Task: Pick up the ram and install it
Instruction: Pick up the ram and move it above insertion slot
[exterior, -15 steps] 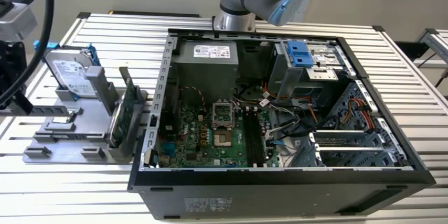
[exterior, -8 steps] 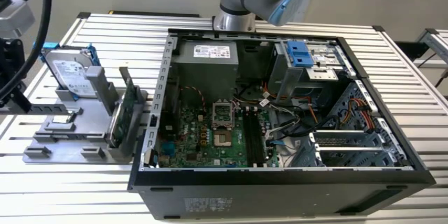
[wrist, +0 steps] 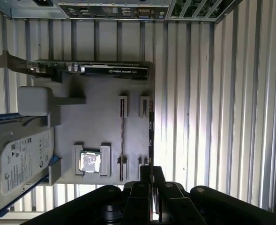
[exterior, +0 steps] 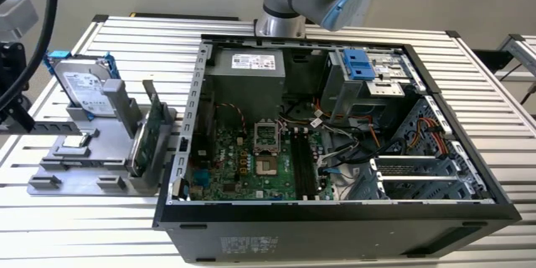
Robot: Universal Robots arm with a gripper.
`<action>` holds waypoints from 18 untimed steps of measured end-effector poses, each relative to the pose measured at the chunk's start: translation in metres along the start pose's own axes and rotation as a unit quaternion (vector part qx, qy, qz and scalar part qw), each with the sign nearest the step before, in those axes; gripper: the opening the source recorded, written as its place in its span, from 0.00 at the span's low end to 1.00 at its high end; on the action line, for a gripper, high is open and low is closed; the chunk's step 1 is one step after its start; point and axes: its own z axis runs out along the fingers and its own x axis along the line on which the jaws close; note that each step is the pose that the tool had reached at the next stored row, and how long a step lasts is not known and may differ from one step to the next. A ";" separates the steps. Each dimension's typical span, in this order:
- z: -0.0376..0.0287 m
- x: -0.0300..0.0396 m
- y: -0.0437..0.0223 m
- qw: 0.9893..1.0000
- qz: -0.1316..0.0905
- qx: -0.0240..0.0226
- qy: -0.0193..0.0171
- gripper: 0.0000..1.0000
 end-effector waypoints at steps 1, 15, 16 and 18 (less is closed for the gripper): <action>-0.0011 0.0000 0.0000 1.000 0.000 0.000 0.000 0.00; -0.0147 -0.0003 -0.0001 1.000 0.000 0.000 0.000 0.00; -0.0157 -0.0003 -0.0001 1.000 0.000 0.000 0.000 0.00; -0.0176 -0.0003 -0.0001 1.000 0.000 0.000 0.000 0.00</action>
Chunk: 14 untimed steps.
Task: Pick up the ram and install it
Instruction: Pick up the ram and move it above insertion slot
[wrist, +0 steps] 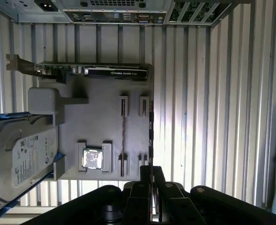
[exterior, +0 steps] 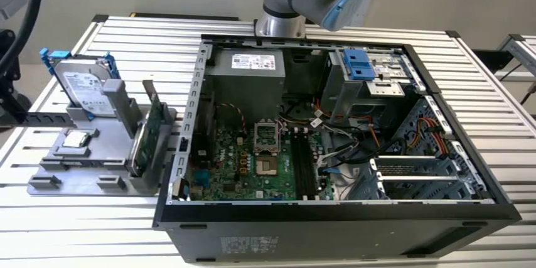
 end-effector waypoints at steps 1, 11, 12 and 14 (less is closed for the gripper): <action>-0.0009 0.0000 0.0000 1.000 0.000 0.000 0.000 0.00; -0.0103 -0.0002 0.0000 1.000 0.000 0.000 0.000 0.00; -0.0114 -0.0002 -0.0001 1.000 0.000 0.000 0.000 0.00; -0.0133 -0.0002 -0.0001 1.000 0.000 0.000 0.000 0.00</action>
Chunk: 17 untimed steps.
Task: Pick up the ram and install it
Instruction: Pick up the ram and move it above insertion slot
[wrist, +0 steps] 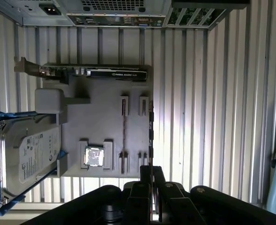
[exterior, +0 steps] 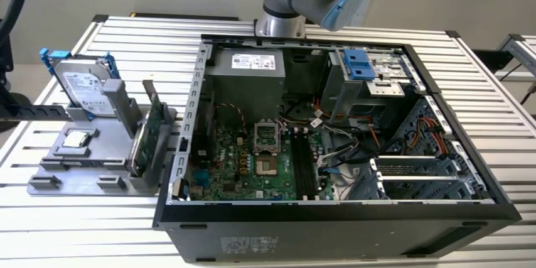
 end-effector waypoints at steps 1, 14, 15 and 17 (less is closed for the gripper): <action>-0.0008 0.0000 0.0000 1.000 0.000 0.000 0.000 0.00; -0.0068 -0.0001 -0.0001 1.000 0.000 0.000 0.000 0.00; -0.0068 -0.0001 0.0000 1.000 0.000 0.000 0.000 0.00; -0.0071 -0.0001 -0.0001 1.000 0.000 0.000 0.000 0.00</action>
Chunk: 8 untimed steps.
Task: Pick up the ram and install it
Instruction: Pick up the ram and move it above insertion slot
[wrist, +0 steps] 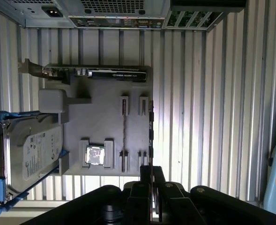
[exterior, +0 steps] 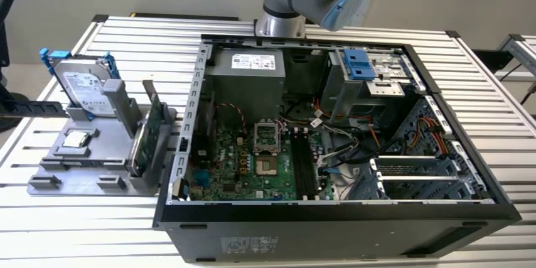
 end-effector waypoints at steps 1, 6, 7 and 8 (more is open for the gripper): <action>-0.0005 0.0000 0.0000 1.000 0.000 0.000 0.000 0.00; -0.0031 0.0000 0.0000 1.000 0.000 0.000 0.000 0.00; -0.0039 0.0000 0.0000 1.000 0.000 0.000 0.000 0.00; -0.0048 -0.0001 0.0000 1.000 0.000 0.000 0.000 0.00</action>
